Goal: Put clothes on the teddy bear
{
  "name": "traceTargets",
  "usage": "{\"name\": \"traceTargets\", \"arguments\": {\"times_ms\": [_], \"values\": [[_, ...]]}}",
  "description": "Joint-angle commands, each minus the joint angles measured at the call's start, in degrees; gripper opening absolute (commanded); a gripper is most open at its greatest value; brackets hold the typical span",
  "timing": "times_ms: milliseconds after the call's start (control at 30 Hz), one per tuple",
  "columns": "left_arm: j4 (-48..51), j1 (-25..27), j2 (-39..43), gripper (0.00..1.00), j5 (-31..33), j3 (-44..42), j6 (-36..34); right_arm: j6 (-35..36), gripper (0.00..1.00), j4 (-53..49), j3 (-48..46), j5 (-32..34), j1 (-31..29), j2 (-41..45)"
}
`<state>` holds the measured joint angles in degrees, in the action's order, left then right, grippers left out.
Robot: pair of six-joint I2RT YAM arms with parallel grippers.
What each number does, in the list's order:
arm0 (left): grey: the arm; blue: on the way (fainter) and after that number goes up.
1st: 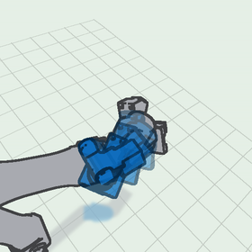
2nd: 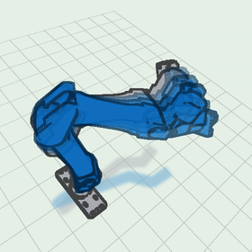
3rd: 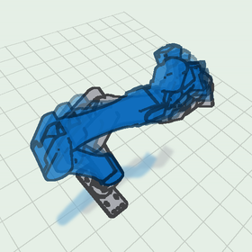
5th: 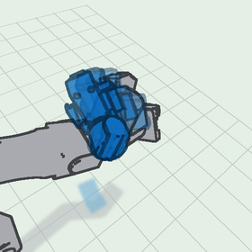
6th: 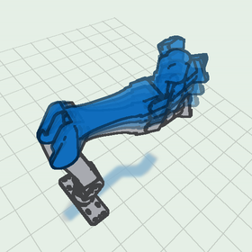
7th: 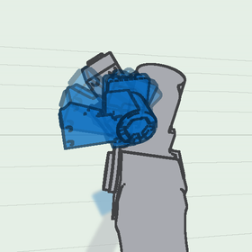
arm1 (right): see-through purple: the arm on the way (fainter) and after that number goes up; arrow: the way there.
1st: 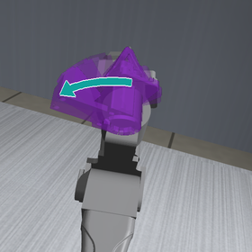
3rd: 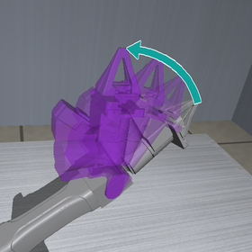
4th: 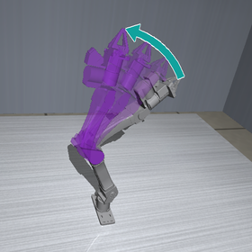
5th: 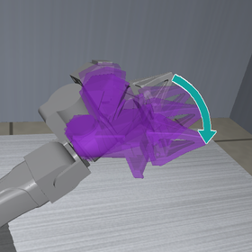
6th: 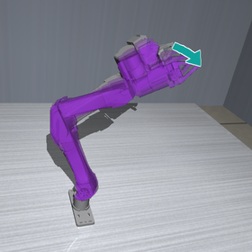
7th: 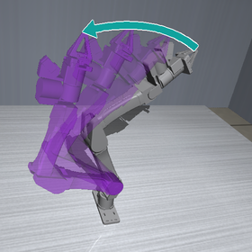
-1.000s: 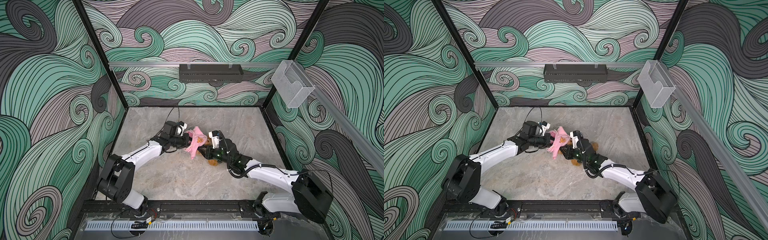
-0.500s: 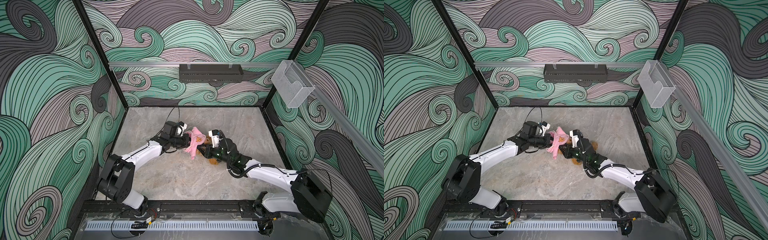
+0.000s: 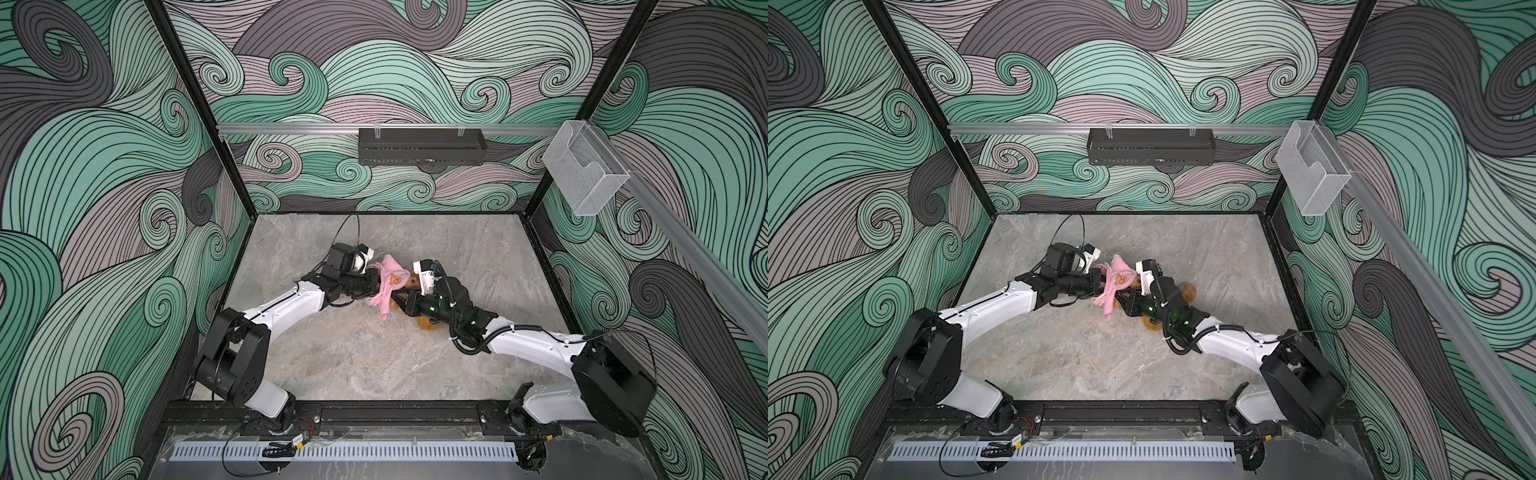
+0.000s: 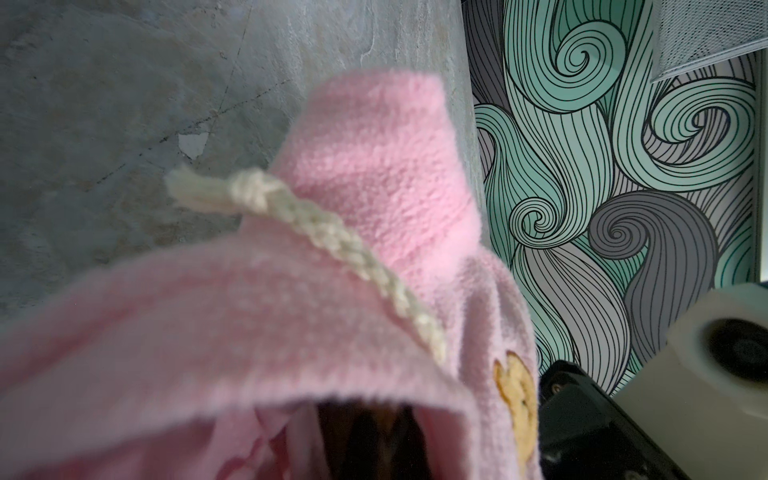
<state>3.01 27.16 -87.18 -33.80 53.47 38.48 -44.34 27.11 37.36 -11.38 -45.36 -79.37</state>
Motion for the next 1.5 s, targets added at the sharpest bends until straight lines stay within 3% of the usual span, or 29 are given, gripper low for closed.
{"name": "traceTargets", "arguments": {"times_ms": [0,200,367,667,1033,1200,1367,1467], "values": [[2.0,1.6,-1.1,0.00,-2.5,2.1,-1.5,-1.5,0.20,5.5,2.5,-0.8,-0.7,-0.7],[2.7,1.7,-1.4,0.00,-1.9,2.4,-1.8,-2.7,0.08,6.4,2.3,-0.4,-0.8,-1.1],[3.5,1.5,-0.2,0.00,1.1,2.2,-1.0,-3.7,0.00,-0.9,1.1,3.7,-0.9,1.8],[0.5,-1.7,3.2,0.00,7.2,-1.1,5.2,-3.9,0.01,-12.2,-4.8,2.9,-0.9,9.5],[-0.2,-4.3,4.5,0.00,9.2,-2.7,7.2,-1.3,0.01,-24.7,-6.3,2.5,-0.8,14.5],[-0.7,-5.6,3.5,0.00,2.6,-1.5,6.0,-1.3,0.00,-36.9,-5.0,11.2,1.2,14.2],[-2.3,-7.0,0.9,0.00,-11.1,-0.3,4.9,1.0,0.00,-38.0,-4.9,16.7,6.5,13.4],[-0.9,-7.7,-0.2,0.00,-15.4,0.4,0.3,2.2,0.00,-34.7,-4.8,17.1,9.4,12.4]]}}
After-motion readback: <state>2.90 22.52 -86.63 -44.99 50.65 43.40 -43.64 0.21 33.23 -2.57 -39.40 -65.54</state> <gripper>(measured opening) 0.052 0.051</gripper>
